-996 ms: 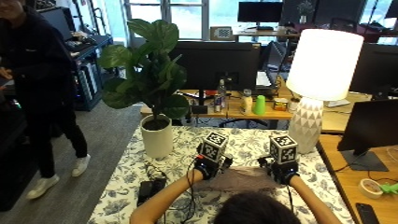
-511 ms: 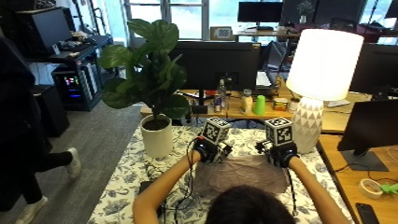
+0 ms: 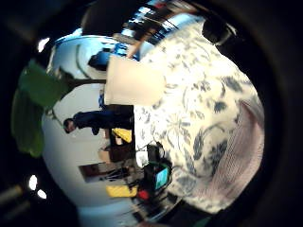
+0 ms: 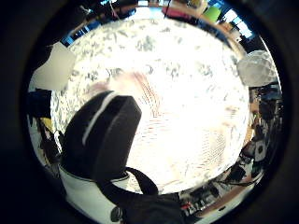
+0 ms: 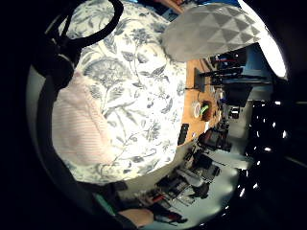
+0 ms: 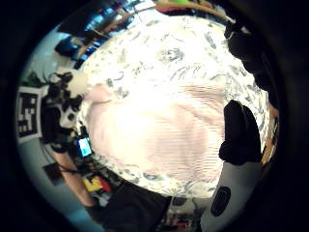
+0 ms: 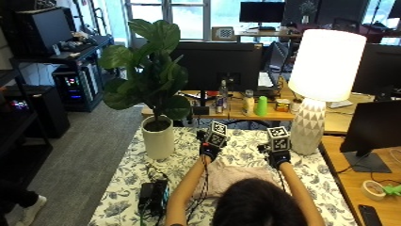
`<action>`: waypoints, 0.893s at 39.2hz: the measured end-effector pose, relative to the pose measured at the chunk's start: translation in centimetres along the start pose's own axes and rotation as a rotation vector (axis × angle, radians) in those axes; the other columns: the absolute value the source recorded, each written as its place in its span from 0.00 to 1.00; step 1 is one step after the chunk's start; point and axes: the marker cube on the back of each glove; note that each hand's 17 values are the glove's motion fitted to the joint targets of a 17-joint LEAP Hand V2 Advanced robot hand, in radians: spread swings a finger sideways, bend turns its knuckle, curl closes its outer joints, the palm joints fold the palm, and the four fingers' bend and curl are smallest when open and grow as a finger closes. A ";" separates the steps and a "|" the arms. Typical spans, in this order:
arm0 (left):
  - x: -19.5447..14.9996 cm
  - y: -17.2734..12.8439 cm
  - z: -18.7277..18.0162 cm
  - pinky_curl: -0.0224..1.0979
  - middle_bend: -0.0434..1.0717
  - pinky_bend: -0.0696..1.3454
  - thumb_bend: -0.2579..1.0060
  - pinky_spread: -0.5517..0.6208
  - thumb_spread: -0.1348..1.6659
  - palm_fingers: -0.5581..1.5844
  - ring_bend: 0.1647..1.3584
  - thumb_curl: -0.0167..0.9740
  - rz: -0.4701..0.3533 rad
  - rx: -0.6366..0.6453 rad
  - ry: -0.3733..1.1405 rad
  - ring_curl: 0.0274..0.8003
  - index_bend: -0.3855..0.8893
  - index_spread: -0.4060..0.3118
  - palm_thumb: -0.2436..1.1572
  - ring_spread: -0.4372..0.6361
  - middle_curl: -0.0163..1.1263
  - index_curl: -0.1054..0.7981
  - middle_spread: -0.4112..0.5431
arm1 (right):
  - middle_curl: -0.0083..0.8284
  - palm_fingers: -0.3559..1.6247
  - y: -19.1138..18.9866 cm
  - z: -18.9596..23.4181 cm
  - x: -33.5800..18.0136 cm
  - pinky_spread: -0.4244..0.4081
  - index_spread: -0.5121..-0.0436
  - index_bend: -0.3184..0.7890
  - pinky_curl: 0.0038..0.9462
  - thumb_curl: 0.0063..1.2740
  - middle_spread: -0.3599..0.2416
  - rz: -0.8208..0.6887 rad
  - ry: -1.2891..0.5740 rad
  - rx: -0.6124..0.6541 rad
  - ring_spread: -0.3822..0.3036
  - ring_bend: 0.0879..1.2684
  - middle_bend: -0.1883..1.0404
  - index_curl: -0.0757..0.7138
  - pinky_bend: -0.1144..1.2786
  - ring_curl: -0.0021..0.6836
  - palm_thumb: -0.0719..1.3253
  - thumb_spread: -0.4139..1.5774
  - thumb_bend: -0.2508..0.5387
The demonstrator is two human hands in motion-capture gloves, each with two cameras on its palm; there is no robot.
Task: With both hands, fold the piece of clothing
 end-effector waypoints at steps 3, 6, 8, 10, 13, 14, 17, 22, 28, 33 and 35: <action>-1.1 0.5 -0.7 0.41 0.21 0.28 0.33 0.42 0.84 0.47 0.40 0.26 0.024 0.036 0.050 0.61 0.43 0.34 0.24 0.19 0.59 0.64 0.23 | 0.58 0.62 0.7 -0.8 2.4 0.25 0.54 0.34 0.48 0.26 0.34 0.205 0.204 0.115 0.31 0.47 0.42 0.58 0.51 0.68 0.87 0.82 0.37; -1.8 2.2 -1.0 0.37 0.17 0.26 0.29 0.48 0.80 0.47 0.36 0.25 0.081 -0.017 0.099 0.54 0.42 0.37 0.21 0.23 0.53 0.62 0.27 | 0.57 0.60 2.1 0.2 5.5 0.29 0.52 0.34 0.45 0.26 0.35 0.342 0.306 0.027 0.32 0.44 0.40 0.53 0.49 0.65 0.84 0.82 0.33; -0.9 2.7 0.4 0.35 0.16 0.26 0.27 0.51 0.78 0.47 0.35 0.25 0.127 -0.101 0.133 0.52 0.42 0.39 0.21 0.26 0.50 0.61 0.29 | 0.56 0.59 1.9 1.9 7.8 0.31 0.50 0.34 0.44 0.26 0.36 0.367 0.309 -0.027 0.31 0.43 0.39 0.51 0.49 0.63 0.81 0.82 0.29; 1.1 3.1 2.5 0.35 0.15 0.26 0.26 0.53 0.77 0.47 0.34 0.25 0.234 -0.169 0.237 0.51 0.43 0.40 0.21 0.28 0.49 0.61 0.32 | 0.56 0.59 2.4 3.3 9.1 0.32 0.50 0.34 0.44 0.25 0.36 0.395 0.283 -0.057 0.32 0.42 0.39 0.49 0.48 0.63 0.79 0.83 0.29; 2.9 6.3 4.7 0.35 0.13 0.27 0.25 0.56 0.76 0.46 0.33 0.24 0.343 -0.253 0.365 0.50 0.44 0.41 0.21 0.31 0.46 0.61 0.36 | 0.55 0.59 4.1 5.8 10.0 0.33 0.48 0.32 0.44 0.24 0.37 0.483 0.204 -0.090 0.32 0.43 0.38 0.45 0.50 0.62 0.75 0.83 0.27; 3.3 7.4 5.5 0.35 0.12 0.28 0.25 0.57 0.76 0.46 0.33 0.24 0.357 -0.275 0.387 0.50 0.45 0.41 0.21 0.33 0.45 0.61 0.37 | 0.55 0.59 4.5 6.9 10.2 0.34 0.48 0.31 0.44 0.24 0.37 0.516 0.173 -0.104 0.32 0.42 0.38 0.43 0.52 0.62 0.75 0.83 0.27; 4.3 10.6 7.2 0.35 0.11 0.28 0.23 0.63 0.76 0.43 0.32 0.24 0.400 -0.338 0.413 0.50 0.48 0.42 0.20 0.38 0.42 0.62 0.42 | 0.53 0.63 5.6 9.6 10.3 0.30 0.48 0.28 0.44 0.24 0.39 0.576 0.086 -0.151 0.32 0.45 0.34 0.38 0.58 0.61 0.73 0.83 0.28; 2.5 16.4 7.6 0.36 0.09 0.31 0.21 0.71 0.76 0.39 0.33 0.23 0.397 -0.414 0.326 0.49 0.46 0.45 0.20 0.46 0.36 0.62 0.51 | 0.53 0.64 6.1 13.4 9.7 0.29 0.52 0.28 0.46 0.21 0.42 0.643 -0.031 -0.168 0.35 0.47 0.31 0.33 0.63 0.63 0.64 0.82 0.23; 5.2 18.1 10.3 0.36 0.11 0.35 0.18 0.79 0.76 0.33 0.35 0.22 0.536 -0.520 0.562 0.48 0.44 0.51 0.17 0.58 0.31 0.61 0.62 | 0.51 0.57 7.1 14.8 6.5 0.30 0.60 0.33 0.47 0.19 0.48 0.713 -0.003 -0.165 0.39 0.44 0.28 0.30 0.65 0.63 0.56 0.81 0.26; 6.0 17.6 11.3 0.36 0.16 0.35 0.18 0.83 0.74 0.30 0.35 0.20 0.525 -0.469 0.663 0.45 0.43 0.55 0.15 0.67 0.28 0.59 0.67 | 0.51 0.47 9.8 12.9 1.7 0.37 0.65 0.35 0.48 0.19 0.53 0.675 0.034 -0.213 0.47 0.39 0.30 0.31 0.65 0.62 0.53 0.83 0.28; 6.4 17.4 11.1 0.35 0.18 0.35 0.18 0.83 0.74 0.30 0.34 0.21 0.545 -0.460 0.706 0.44 0.42 0.55 0.16 0.69 0.28 0.58 0.67 | 0.50 0.47 9.4 13.0 1.6 0.38 0.66 0.35 0.46 0.18 0.55 0.697 0.073 -0.173 0.49 0.37 0.30 0.30 0.65 0.60 0.53 0.84 0.29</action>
